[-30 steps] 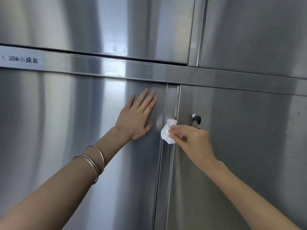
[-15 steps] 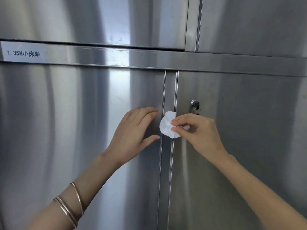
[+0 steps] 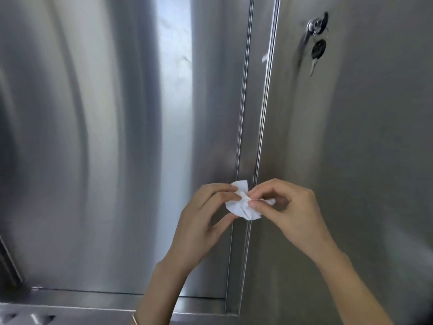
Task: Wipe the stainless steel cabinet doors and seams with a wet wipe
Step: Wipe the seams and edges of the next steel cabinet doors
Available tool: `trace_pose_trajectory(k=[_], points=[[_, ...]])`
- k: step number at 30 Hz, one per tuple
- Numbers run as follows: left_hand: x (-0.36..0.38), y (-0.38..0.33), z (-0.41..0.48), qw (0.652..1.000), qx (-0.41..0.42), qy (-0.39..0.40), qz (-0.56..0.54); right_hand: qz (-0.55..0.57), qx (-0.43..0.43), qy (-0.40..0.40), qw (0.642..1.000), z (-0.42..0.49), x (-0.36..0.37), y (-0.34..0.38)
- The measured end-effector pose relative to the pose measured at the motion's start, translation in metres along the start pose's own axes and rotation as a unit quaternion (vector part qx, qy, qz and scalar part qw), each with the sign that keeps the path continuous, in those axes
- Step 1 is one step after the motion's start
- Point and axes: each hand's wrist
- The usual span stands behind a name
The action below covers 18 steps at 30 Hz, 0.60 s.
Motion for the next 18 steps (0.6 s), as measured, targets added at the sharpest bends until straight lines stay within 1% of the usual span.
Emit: trace_pose_trajectory(k=[3, 6, 8, 10, 11, 13, 15, 16, 18], points=[[-0.004, -0.011, -0.013, 0.998, -0.014, -0.017, -0.050, 0.059, 0.021, 0.005, 0.998, -0.016, 0.011, 0.001], [-0.013, -0.022, -0.014, 0.991, -0.048, -0.025, -0.122, 0.061, 0.013, -0.023, 0.998, -0.023, 0.017, 0.009], [-0.018, -0.029, -0.012, 0.981, -0.102, -0.041, -0.160, 0.057, -0.001, -0.044, 0.997, -0.026, 0.019, 0.015], [-0.018, -0.035, -0.010, 0.959, -0.188, -0.073, -0.198, 0.045, -0.038, -0.079, 0.995, -0.029, 0.017, 0.021], [-0.018, -0.037, -0.009, 0.942, -0.238, -0.094, -0.218, 0.004, -0.081, -0.103, 0.991, -0.031, 0.014, 0.023], [-0.016, -0.040, -0.008, 0.894, -0.329, -0.129, -0.276, -0.117, -0.188, -0.128, 0.967, -0.034, 0.009, 0.026], [-0.017, -0.043, -0.006, 0.835, -0.390, -0.141, -0.361, -0.193, -0.269, -0.094, 0.939, -0.036, 0.009, 0.026], [-0.019, -0.044, -0.005, 0.806, -0.408, -0.139, -0.405, -0.220, -0.291, -0.066, 0.929, -0.035, 0.009, 0.026], [-0.024, -0.047, -0.003, 0.768, -0.430, -0.127, -0.457, -0.260, -0.302, -0.018, 0.917, -0.032, 0.010, 0.026]])
Point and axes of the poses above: each hand's wrist, its own z-axis towards the middle knuckle, its own x-axis out of the palm, y = z × x, and after that the axes turned 6 degrees about -z, right-handed
